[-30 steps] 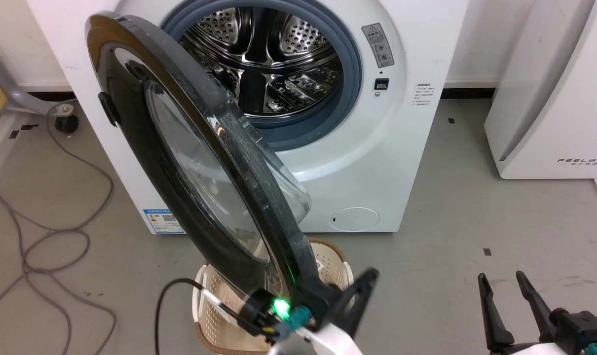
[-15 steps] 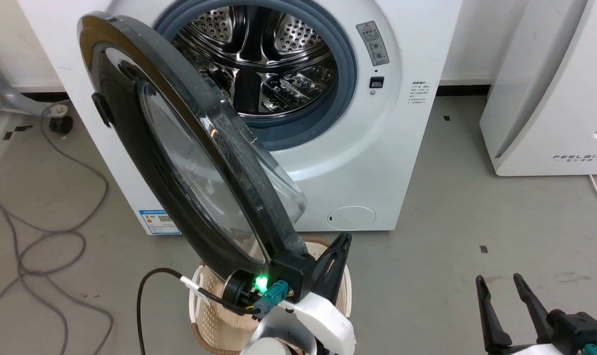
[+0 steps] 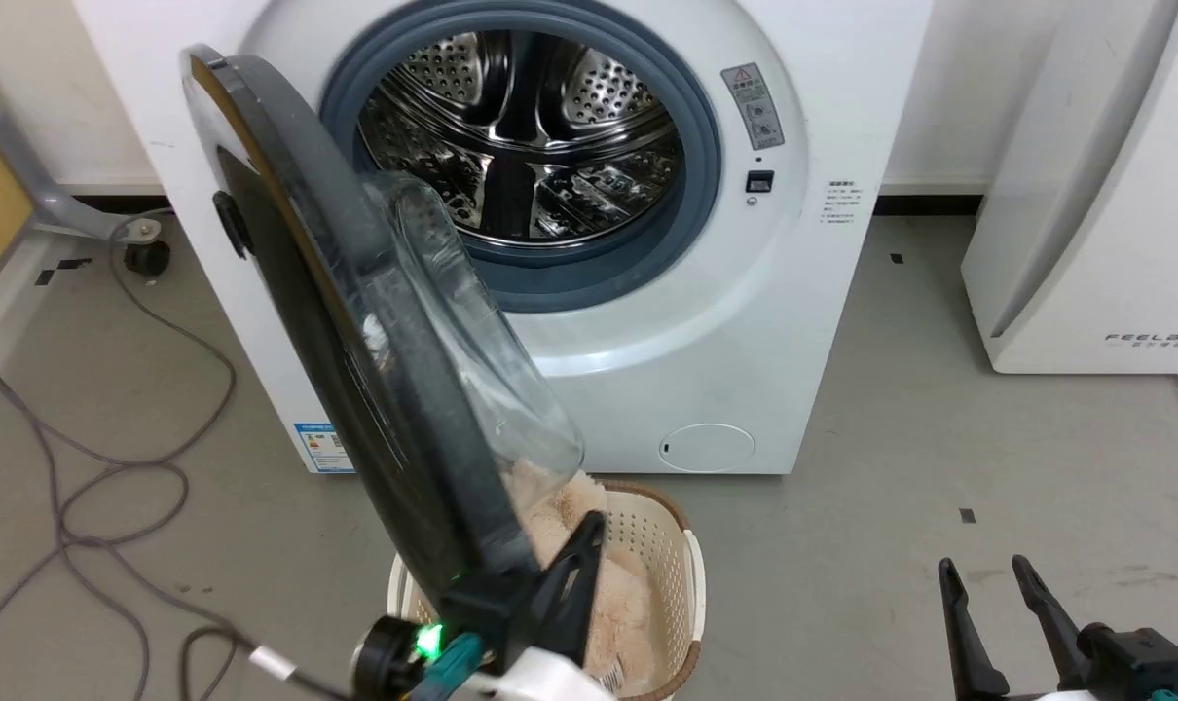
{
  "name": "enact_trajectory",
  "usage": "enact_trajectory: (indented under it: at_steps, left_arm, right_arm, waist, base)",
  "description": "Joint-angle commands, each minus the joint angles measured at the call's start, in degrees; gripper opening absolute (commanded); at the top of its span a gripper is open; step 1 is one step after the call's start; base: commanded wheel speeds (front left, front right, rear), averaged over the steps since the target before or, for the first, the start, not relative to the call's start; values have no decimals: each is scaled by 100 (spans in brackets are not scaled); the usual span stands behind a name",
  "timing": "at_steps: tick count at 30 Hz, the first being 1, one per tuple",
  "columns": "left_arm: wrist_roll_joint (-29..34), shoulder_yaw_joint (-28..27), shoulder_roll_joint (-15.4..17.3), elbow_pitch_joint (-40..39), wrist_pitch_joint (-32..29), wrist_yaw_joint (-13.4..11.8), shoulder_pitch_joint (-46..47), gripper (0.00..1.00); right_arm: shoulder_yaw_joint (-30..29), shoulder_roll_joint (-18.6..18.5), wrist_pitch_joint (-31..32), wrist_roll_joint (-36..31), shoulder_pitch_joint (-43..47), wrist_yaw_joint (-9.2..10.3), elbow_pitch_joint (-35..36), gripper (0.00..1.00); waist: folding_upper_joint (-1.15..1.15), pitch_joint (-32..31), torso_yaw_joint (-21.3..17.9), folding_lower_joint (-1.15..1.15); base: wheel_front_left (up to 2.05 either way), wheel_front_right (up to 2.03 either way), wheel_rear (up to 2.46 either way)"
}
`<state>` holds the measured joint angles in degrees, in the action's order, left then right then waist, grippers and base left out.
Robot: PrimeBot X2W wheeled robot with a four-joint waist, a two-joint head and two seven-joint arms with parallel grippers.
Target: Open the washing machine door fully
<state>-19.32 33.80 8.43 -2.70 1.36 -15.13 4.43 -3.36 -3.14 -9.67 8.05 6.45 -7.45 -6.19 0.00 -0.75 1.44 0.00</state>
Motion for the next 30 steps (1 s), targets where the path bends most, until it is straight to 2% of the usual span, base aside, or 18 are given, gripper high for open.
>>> enact_trajectory:
  at_steps: [1, 6, 7, 15, 24, 30]
  left_arm:
    - [33, -108, 136, -139, -31, -118, -178, 0]
    - [45, -197, 309, -534, -103, -327, -542, 0]
    - [41, -277, 422, -804, -155, -487, -816, 0]
    - [72, -627, 771, -1205, -203, -852, -1306, 0]
    - [-96, -1266, 1008, -1313, -11, -1206, -1702, 0]
    - [-270, -1840, 1241, -1120, 207, -1321, -1826, 0]
  right_arm:
    - [5, 26, 5, -22, 80, -3, -5, 100]
    - [-15, 26, 41, -37, 126, -3, 7, 100]
    - [-54, 26, 56, -49, 158, -3, 43, 100]
    - [-113, 26, 139, -61, 220, -3, 135, 100]
    - [-153, 26, 185, -59, 218, -3, 224, 100]
    - [-175, 26, 225, -54, 230, -3, 265, 100]
  waist:
    - [0, -18, 28, 0]
    - [0, -56, 108, 0]
    - [0, -58, 205, 0]
    - [0, -37, 622, 0]
    - [0, 13, 974, 0]
    - [0, 54, 1063, 0]
  base:
    - [0, 0, 0]
    - [0, 0, 0]
    - [0, 0, 0]
    - [0, 0, 0]
    - [0, 0, 0]
    - [0, 0, 0]
